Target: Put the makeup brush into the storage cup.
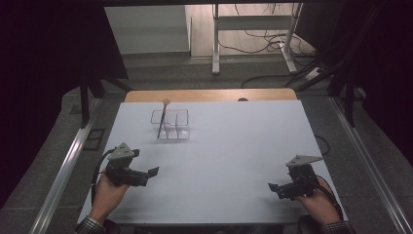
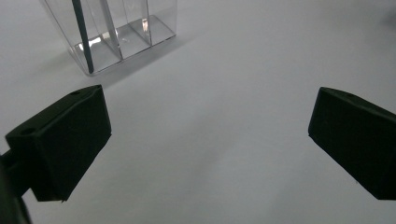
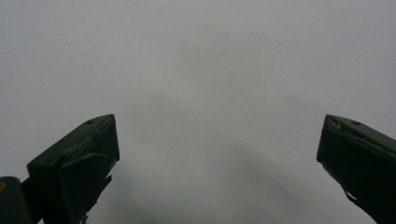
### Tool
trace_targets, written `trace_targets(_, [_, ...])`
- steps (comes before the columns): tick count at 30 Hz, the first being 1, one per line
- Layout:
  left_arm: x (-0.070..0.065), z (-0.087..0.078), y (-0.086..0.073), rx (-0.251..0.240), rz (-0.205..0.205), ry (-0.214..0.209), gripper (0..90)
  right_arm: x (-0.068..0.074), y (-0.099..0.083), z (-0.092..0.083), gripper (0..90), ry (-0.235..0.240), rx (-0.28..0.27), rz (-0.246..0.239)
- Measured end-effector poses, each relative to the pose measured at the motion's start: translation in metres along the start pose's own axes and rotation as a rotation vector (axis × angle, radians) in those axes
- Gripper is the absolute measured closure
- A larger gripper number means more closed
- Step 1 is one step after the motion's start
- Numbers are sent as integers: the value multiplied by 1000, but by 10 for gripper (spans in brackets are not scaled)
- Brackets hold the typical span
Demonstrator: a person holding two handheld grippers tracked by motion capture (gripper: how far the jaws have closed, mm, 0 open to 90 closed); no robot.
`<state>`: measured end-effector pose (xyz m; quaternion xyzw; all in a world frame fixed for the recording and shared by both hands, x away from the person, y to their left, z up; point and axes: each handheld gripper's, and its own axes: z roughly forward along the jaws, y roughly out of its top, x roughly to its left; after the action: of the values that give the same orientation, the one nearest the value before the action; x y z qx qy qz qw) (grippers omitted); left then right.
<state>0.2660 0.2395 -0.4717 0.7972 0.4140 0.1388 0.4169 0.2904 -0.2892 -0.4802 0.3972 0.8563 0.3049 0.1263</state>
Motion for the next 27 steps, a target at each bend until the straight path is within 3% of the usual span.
trace_targets(17, [-3,-10,-11,26,3,23,0,0,0,0,0,-4,3,-2])
trace_targets(27, [-2,-19,-20,16,-18,29,0,0,0,0,0,-5,3,0])
